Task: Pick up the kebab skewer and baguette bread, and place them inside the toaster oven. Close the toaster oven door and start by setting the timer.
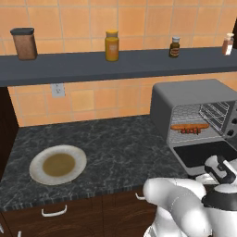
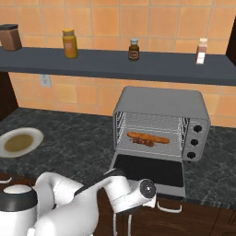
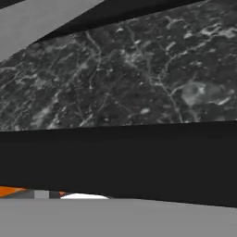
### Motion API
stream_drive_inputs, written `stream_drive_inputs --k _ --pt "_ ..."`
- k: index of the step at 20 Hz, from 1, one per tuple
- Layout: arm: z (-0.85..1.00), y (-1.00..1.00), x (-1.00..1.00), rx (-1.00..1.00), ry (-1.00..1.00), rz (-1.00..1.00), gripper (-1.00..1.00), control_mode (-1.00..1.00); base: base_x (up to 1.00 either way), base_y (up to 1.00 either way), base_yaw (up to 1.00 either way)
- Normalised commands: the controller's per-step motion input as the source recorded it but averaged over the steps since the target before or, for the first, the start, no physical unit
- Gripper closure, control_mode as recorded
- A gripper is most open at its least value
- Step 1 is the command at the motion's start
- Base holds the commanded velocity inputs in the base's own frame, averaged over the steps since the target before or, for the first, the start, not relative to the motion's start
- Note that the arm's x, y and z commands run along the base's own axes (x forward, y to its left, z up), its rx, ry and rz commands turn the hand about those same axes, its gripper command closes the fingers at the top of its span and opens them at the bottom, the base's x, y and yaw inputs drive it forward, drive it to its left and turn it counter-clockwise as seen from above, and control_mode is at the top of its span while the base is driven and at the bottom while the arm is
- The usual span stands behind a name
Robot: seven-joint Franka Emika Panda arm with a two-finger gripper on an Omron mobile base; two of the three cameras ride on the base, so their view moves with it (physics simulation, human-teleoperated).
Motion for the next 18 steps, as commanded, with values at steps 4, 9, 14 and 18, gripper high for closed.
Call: stream_drive_inputs --k 4,9,14,18 --pt "0.46 0.11 0.78 0.00 0.00 -0.11 -1.00 -1.00 0.00 0.00 0.00" --pt "0.17 0.42 0.92 0.00 -0.13 -0.10 -1.00 -1.00 0.00 0.00 0.00" --pt "0.17 0.56 0.93 -0.01 -0.24 -0.11 -1.00 -1.00 0.00 0.00 0.00" --pt "0.23 0.60 1.00 -0.04 -0.26 -0.15 -1.00 -1.00 0.00 0.00 0.00"
